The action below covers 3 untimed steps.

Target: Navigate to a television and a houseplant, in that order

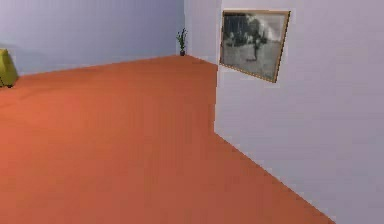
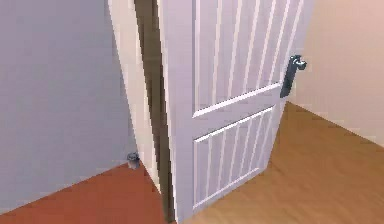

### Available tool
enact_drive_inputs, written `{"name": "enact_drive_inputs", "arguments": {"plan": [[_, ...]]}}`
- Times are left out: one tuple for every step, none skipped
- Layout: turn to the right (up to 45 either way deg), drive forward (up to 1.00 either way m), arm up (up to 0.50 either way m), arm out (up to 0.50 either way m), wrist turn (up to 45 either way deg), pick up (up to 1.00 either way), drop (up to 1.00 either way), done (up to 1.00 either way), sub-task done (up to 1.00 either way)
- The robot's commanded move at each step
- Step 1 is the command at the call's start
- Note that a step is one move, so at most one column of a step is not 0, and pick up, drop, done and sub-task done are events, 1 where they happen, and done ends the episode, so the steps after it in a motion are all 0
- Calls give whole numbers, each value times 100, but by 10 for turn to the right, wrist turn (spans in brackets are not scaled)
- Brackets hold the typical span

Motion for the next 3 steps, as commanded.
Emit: {"name": "enact_drive_inputs", "arguments": {"plan": [[300,0,0,0,0,0,0,0,0],[0,5,0,0,0,0,0,0,0],[-450,0,0,0,0,0,0,0,0]]}}
